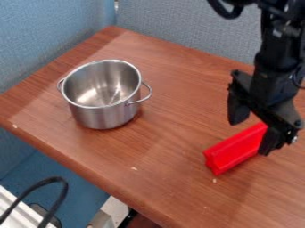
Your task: Put the red object in the metal pot
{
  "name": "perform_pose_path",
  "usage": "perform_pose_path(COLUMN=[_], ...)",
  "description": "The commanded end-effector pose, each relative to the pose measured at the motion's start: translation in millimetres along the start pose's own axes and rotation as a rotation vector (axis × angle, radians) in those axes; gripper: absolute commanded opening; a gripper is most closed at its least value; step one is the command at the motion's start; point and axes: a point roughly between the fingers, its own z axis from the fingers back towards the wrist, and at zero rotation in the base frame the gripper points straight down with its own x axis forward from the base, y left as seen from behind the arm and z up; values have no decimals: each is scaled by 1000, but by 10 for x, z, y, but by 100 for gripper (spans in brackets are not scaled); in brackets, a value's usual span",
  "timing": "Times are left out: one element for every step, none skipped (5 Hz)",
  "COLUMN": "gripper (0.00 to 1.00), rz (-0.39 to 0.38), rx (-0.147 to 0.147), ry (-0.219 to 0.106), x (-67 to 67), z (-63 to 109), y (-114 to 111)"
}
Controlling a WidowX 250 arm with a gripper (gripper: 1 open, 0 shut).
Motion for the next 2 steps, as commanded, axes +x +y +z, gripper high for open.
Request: perform_pose_path(gripper=[100, 100], rz=[0, 1], rx=[7, 19], ry=[-41, -38], x=[27, 16], z=[5, -35], y=[55, 98])
